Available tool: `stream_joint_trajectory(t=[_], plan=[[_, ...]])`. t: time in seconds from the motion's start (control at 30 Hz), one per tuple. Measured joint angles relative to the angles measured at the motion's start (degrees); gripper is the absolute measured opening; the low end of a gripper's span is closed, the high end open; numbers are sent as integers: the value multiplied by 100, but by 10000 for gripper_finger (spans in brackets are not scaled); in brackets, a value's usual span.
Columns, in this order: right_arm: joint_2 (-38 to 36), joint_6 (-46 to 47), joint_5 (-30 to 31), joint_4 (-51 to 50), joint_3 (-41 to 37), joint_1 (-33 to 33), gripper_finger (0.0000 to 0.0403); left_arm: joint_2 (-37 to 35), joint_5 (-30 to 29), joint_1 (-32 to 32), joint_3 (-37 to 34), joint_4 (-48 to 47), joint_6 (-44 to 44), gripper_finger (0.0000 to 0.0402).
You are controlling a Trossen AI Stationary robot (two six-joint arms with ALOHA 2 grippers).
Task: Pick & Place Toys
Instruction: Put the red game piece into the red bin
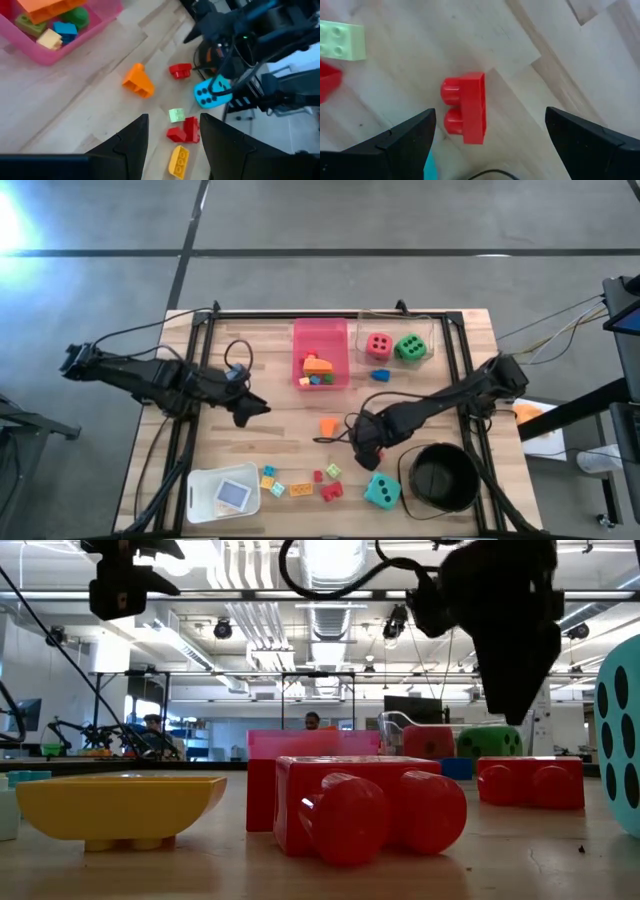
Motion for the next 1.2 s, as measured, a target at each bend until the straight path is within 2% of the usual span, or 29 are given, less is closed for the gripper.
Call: stream_joint_trajectory(t=[0.4, 0.57, 1.07, 1.2], plan=[[47, -111, -72, 909, -484, 154, 368, 0, 395, 206, 26, 171, 114, 181], [47, -198, -306, 1411, -738, 152, 368, 0, 548, 204, 28, 469, 247, 181], [49, -12, -366, 1798, -1222, 150, 367, 0, 585, 204, 28, 667, 266, 181], [49, -43, -441, 1956, -1336, 148, 349, 0, 586, 204, 28, 666, 265, 181]])
